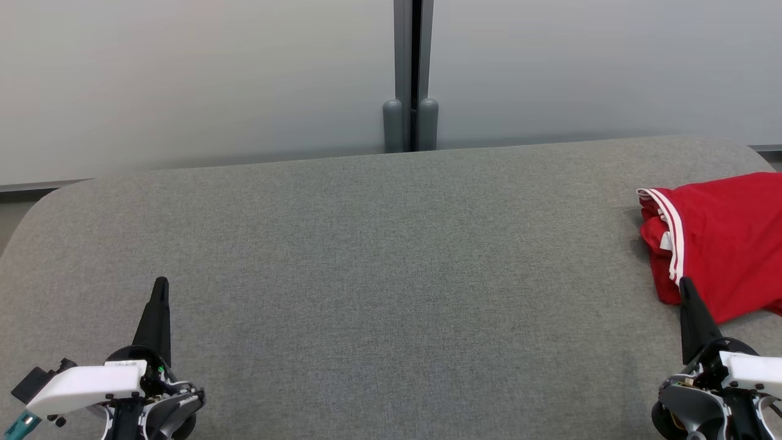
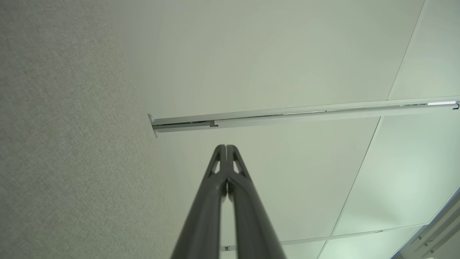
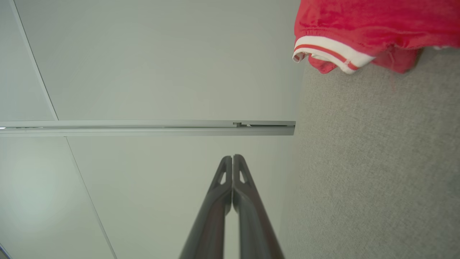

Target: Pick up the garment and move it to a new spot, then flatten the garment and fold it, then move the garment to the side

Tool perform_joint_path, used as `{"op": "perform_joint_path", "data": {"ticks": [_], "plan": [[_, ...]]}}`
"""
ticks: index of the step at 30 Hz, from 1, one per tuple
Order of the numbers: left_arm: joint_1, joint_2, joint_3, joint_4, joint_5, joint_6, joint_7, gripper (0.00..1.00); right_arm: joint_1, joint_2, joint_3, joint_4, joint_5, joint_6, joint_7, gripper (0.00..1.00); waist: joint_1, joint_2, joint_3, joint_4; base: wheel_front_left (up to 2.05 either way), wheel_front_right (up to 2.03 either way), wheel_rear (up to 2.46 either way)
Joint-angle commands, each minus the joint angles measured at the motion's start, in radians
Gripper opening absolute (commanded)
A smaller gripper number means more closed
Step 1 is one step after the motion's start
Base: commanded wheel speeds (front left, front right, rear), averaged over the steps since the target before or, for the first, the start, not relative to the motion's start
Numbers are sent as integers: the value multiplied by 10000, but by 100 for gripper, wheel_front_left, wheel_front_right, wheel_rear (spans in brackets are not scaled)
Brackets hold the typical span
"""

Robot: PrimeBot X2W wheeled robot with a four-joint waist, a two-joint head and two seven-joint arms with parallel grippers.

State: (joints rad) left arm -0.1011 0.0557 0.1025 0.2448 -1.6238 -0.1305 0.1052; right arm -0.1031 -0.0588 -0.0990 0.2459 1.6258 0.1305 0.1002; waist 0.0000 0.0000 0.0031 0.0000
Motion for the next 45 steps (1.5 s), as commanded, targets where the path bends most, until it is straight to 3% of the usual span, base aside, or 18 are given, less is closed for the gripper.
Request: {"op": "perform_joint_path", "data": {"ticks": [1,45], "plan": [[-131,36,49,13,29,-42,22,0,-102,-15,-37,16,-39,4,47,0,0,0,0,0,0,0,0],[-139,-10,102,14,82,-42,58,0,-112,32,-89,20,-99,4,95,0,0,0,0,0,0,0,0]]}}
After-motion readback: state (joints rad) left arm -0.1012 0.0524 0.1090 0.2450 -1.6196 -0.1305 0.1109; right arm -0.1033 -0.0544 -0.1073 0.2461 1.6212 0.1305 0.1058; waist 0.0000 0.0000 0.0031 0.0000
